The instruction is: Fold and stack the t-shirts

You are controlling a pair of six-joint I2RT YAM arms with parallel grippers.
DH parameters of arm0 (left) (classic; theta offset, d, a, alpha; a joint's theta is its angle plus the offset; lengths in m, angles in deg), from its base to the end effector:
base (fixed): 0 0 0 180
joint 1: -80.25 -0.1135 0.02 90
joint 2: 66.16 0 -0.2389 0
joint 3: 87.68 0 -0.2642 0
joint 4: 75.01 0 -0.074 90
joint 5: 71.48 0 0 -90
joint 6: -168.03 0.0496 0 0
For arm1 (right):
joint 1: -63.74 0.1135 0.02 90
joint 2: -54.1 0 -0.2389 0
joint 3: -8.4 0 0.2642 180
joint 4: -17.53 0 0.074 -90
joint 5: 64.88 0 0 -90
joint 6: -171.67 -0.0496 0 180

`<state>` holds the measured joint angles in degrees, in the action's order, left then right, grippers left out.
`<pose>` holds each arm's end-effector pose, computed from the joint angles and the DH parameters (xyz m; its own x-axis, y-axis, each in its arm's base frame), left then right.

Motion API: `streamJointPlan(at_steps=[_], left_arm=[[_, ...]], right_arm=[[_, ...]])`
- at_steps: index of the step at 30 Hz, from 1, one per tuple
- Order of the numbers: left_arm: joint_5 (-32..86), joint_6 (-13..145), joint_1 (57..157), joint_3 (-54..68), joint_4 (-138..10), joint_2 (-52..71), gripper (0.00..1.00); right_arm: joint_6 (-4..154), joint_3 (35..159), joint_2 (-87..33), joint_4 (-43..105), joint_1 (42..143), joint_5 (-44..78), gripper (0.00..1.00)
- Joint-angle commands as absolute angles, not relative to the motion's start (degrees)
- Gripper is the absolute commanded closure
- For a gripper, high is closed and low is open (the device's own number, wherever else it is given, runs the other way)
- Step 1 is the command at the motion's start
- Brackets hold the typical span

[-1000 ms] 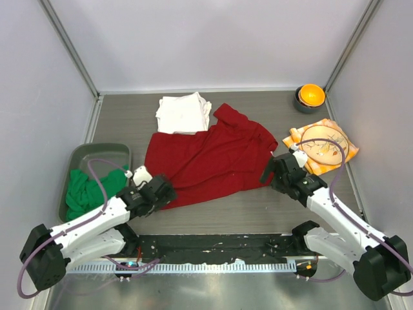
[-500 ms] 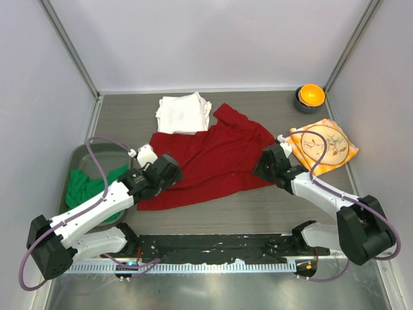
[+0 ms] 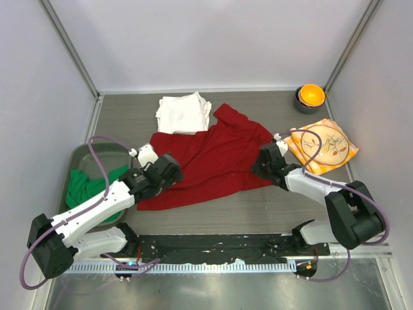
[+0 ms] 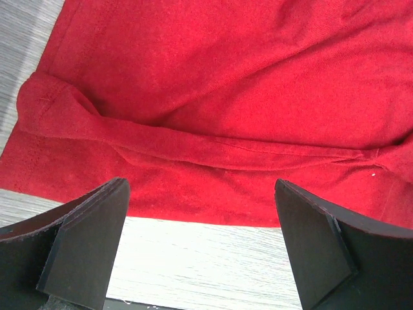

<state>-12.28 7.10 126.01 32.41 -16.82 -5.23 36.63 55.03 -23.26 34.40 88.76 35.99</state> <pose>0.1771 -0.1455 0.2174 -0.6046 -0.5428 -0.5830 -0.4251 0.8388 -0.3401 0.2555 0.1089 0.1210 -0.6852 0.4471 -0.5750 0.2614 0.8878 0.3787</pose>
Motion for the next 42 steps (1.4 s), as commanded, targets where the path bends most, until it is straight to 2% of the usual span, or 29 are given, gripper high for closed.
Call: streamJointPlan(at_steps=[1,3,12,13,14,22,29,33,34,35,36,38,39,42], left_arm=[[-15.0,8.1,126.2,31.3,-17.6,-5.0,0.00],[-15.1,8.2,126.2,31.5,-17.6,-5.0,0.00],[-15.1,8.6,126.2,31.8,-18.0,-4.1,0.00],[-15.2,8.7,126.3,31.9,-18.1,-3.9,0.00],[-15.3,8.8,126.2,31.7,-18.0,-3.8,0.00],[-15.1,9.1,126.2,31.7,-18.3,-3.4,0.00],[-15.2,9.3,126.2,31.8,-18.0,-3.3,0.00],[-15.2,9.5,126.1,32.0,-18.4,-3.1,0.00],[-15.1,9.5,126.1,32.0,-18.6,-2.7,0.00],[-15.0,9.5,126.1,32.0,-18.6,-2.5,0.00],[-14.8,9.7,126.1,32.1,-18.7,-2.4,0.00],[-14.4,9.7,126.1,32.4,-19.2,-2.0,0.00],[-14.1,9.7,126.1,32.6,-19.4,-2.1,0.00],[-13.5,9.5,126.1,33.7,-20.3,-2.2,0.00]], right_arm=[[36.7,57.2,-24.7,28.5,89.0,37.9,0.67],[36.6,57.5,-25.9,28.3,89.0,37.5,0.73],[36.7,58.4,-28.4,27.2,89.0,37.1,0.84],[36.6,58.4,-28.7,27.1,89.0,37.2,0.97],[36.5,58.5,-28.9,27.0,89.0,37.2,0.99],[37.1,64.9,-31.2,26.8,89.1,35.6,0.99],[38.5,72.9,-38.4,25.0,91.5,30.8,0.99],[40.3,76.1,-44.6,18.8,93.4,28.1,0.99],[40.5,76.6,-45.5,18.4,93.5,28.0,0.93],[41.5,77.3,-46.4,18.2,93.6,27.7,0.75],[41.8,78.2,-47.0,18.3,93.7,28.7,0.41],[43.0,77.4,-46.0,17.2,93.8,30.6,0.10],[43.9,75.3,-45.0,15.1,93.8,31.6,0.05],[45.7,69.8,-37.3,12.8,93.8,37.3,0.03]])
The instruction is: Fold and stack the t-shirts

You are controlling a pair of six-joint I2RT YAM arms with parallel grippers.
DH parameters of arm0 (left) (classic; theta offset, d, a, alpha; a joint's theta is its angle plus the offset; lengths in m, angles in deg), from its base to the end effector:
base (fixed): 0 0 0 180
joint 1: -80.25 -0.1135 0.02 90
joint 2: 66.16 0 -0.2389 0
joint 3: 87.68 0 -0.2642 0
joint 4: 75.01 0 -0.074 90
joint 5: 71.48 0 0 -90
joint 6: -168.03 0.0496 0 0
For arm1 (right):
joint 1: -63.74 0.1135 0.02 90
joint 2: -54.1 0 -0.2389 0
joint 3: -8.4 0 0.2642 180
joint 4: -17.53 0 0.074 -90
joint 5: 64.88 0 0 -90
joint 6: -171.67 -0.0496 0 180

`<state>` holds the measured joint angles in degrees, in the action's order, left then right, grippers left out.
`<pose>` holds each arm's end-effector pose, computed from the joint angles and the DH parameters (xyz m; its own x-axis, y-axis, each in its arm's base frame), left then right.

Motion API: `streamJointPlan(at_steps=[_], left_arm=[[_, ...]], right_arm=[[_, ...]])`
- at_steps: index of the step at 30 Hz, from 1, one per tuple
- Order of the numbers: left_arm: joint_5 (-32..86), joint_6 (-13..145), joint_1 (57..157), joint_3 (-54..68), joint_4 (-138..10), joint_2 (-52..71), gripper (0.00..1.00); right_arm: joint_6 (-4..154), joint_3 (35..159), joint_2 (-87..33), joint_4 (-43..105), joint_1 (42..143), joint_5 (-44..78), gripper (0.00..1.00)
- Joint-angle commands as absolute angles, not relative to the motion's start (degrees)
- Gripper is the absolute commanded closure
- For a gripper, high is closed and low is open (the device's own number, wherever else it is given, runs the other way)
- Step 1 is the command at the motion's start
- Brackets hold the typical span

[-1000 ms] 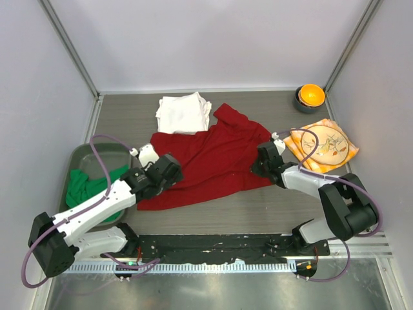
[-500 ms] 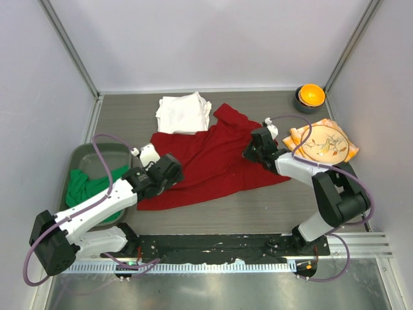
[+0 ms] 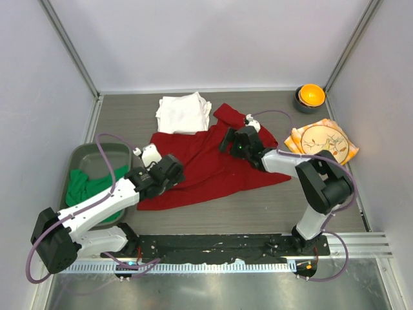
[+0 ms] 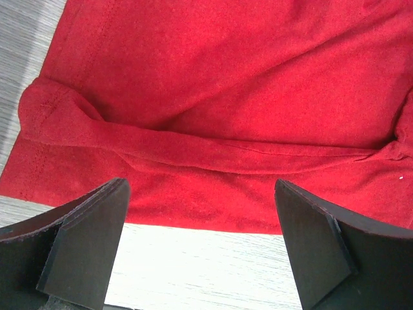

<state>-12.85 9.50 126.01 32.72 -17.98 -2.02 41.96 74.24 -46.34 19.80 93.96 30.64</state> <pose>0.1821 -0.1500 0.2052 -0.6329 -0.4890 -0.6003 -0.4103 0.8693 -0.2755 0.3303 0.1869 0.1244 -0.6764 0.3419 -0.6523 -0.0030 0.8844 0.4667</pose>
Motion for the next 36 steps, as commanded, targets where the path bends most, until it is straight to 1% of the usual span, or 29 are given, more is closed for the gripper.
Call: streamJointPlan(at_steps=[1,4,8,11,14,16,23,28,36], left_arm=[[-13.4,9.5,126.1,33.9,-20.9,-2.2,0.00],[-12.3,9.7,126.1,33.9,-21.8,-2.3,0.00],[-11.3,10.4,126.1,33.6,-23.0,0.4,0.00],[-10.7,11.2,126.1,33.2,-24.3,2.0,0.00],[-10.3,11.8,126.1,33.1,-26.2,4.0,0.00],[-10.7,12.1,126.1,32.4,-26.7,5.3,0.00],[-11.4,15.5,126.0,30.0,-28.7,6.4,0.00],[-10.2,16.7,125.3,29.8,-29.5,6.9,0.00],[-9.7,16.7,124.5,32.2,-29.2,4.7,0.00]], right_arm=[[46.2,68.6,-32.3,12.8,93.8,39.9,0.03],[47.1,64.8,-22.6,16.3,93.8,44.7,0.02],[48.0,62.0,-14.5,24.9,93.8,48.6,0.01],[48.7,61.1,-13.4,29.0,93.5,52.1,0.01],[48.0,59.5,-14.5,29.5,92.8,52.6,0.00],[47.6,59.4,-17.3,29.0,92.3,51.4,0.00],[46.9,59.1,-23.4,21.8,91.8,45.7,0.00],[45.7,59.4,-28.5,21.4,91.7,43.6,0.00],[42.9,55.3,-31.2,23.8,91.4,43.7,0.00]])
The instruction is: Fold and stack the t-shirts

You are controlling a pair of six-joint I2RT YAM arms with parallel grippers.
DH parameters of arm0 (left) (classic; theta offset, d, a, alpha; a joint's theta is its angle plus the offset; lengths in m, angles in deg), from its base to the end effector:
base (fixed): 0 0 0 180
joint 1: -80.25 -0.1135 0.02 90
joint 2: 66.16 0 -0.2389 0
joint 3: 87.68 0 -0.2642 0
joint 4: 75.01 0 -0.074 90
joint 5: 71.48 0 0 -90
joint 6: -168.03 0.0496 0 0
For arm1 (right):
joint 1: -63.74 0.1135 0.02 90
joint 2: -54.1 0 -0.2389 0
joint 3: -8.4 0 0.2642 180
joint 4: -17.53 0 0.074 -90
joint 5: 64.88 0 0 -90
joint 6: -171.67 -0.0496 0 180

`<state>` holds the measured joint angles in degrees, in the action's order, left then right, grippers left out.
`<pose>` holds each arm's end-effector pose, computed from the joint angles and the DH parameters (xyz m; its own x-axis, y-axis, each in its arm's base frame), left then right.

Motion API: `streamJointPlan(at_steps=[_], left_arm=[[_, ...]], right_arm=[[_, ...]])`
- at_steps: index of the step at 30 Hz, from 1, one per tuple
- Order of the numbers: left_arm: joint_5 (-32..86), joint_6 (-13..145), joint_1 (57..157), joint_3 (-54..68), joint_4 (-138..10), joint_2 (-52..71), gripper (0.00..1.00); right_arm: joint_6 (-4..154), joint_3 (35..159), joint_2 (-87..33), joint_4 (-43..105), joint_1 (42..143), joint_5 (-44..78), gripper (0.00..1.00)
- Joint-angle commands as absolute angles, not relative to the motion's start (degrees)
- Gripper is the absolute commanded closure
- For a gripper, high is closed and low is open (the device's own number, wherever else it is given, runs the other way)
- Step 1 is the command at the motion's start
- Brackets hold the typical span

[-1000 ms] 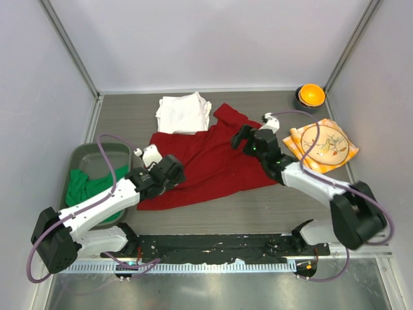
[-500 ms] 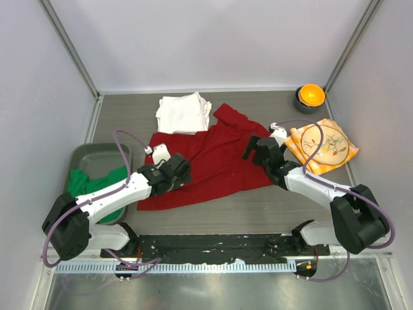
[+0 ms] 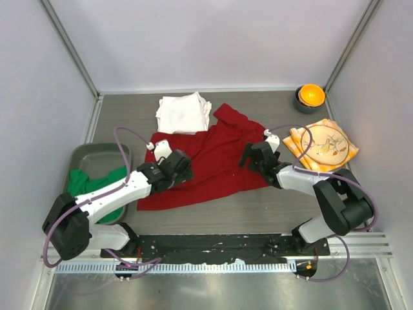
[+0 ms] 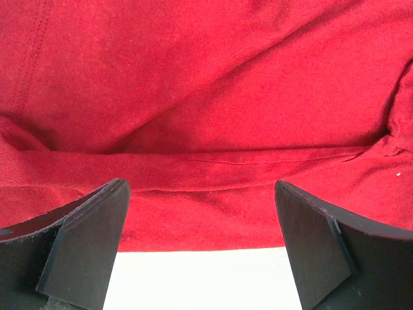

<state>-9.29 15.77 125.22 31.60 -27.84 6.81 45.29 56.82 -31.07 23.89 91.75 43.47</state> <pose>0.2061 -0.1732 0.1844 -0.6881 -0.4191 -0.5923 -0.3263 0.9079 -0.2633 0.2722 0.1271 0.1107 -0.6298 0.3027 -0.7154 0.1624 0.9519 0.2598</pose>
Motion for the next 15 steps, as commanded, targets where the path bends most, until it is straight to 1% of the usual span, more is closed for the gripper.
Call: streamJointPlan(at_steps=[1,4,5,6,11,15], left_arm=[[-9.5,16.6,124.3,32.3,-29.1,4.3,0.00],[-9.4,16.5,123.9,33.0,-28.7,3.1,0.00],[-9.5,16.7,123.8,33.2,-28.7,2.8,0.00],[-9.4,16.6,123.8,33.2,-28.6,2.5,0.00],[-10.0,16.9,123.7,32.7,-27.7,1.1,0.00],[-10.2,17.0,123.7,33.1,-27.3,0.5,0.00]], right_arm=[[42.1,54.8,-30.8,24.4,91.4,44.1,0.00],[40.3,54.0,-29.8,30.3,91.4,46.8,0.01],[38.6,54.5,-29.6,35.9,91.7,47.8,0.02],[37.8,54.7,-29.7,38.6,92.5,50.6,0.02],[30.5,57.6,-28.4,55.0,95.3,55.5,0.03],[26.5,55.7,-25.5,60.9,95.6,57.0,0.02]])
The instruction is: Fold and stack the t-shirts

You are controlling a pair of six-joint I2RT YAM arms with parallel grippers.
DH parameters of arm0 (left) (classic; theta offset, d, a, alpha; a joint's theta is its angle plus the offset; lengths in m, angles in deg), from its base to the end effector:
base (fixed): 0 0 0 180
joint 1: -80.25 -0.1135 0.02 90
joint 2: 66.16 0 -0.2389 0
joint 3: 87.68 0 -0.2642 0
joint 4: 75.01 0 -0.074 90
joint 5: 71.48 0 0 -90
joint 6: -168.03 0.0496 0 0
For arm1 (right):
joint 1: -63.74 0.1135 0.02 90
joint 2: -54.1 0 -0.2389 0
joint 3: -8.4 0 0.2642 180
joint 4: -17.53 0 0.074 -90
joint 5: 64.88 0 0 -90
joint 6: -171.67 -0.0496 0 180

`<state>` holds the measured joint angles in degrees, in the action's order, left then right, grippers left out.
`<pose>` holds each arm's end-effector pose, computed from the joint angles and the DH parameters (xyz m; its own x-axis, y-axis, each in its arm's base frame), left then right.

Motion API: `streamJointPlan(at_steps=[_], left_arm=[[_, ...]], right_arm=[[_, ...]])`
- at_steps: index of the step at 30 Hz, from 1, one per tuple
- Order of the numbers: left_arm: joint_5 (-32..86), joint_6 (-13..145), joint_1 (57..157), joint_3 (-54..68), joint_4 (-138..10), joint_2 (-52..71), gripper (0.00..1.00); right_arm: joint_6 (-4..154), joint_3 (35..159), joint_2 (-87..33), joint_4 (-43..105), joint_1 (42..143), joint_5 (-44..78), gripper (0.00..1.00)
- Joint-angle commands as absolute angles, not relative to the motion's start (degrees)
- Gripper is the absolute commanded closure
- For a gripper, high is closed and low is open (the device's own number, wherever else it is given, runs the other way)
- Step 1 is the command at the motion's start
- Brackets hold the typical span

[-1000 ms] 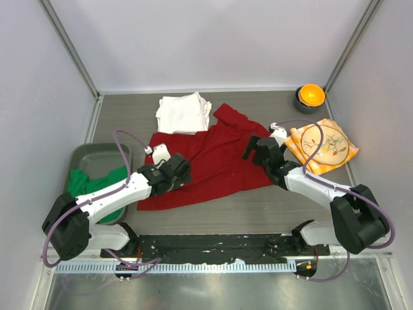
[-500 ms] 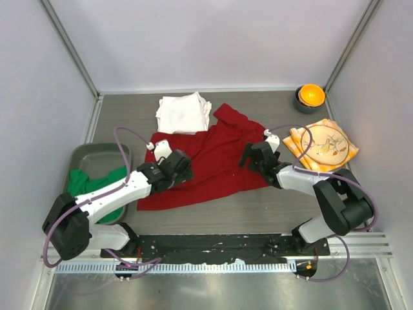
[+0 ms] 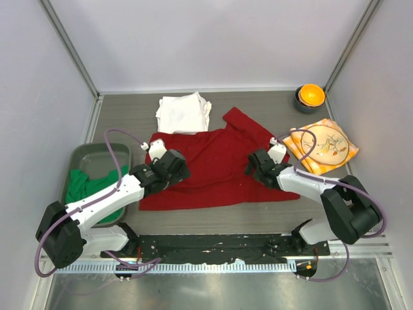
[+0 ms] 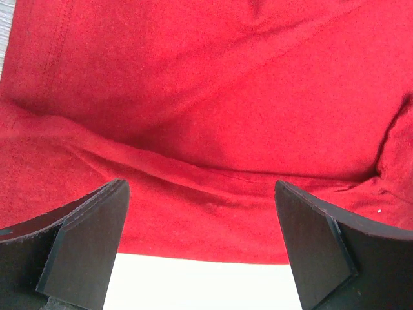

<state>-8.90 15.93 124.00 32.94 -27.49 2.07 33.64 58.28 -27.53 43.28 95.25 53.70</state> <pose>0.2020 -0.1618 0.1964 -0.6611 -0.4531 -0.5980 -0.3305 0.8914 -0.3100 0.2452 0.1225 0.1117 -0.6592 0.3617 -0.6593 0.3742 0.9182 0.1297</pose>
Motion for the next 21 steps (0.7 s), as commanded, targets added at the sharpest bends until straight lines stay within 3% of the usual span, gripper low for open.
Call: streamJointPlan(at_steps=[1,9,14,21], left_arm=[[-10.0,17.0,123.7,33.1,-27.3,0.5,0.00],[-8.8,15.1,123.7,36.0,-27.9,-0.1,0.00],[-6.6,12.1,123.7,39.2,-28.4,-2.6,0.00],[-0.7,13.6,124.1,41.7,-36.3,-0.6,0.00]], right_arm=[[25.9,54.9,-23.1,61.5,96.1,57.5,0.02],[18.4,51.4,-11.0,69.8,101.6,58.4,0.02],[15.8,56.7,-6.6,77.9,106.7,65.4,0.00],[20.6,64.9,-5.7,76.6,111.1,64.2,0.00]])
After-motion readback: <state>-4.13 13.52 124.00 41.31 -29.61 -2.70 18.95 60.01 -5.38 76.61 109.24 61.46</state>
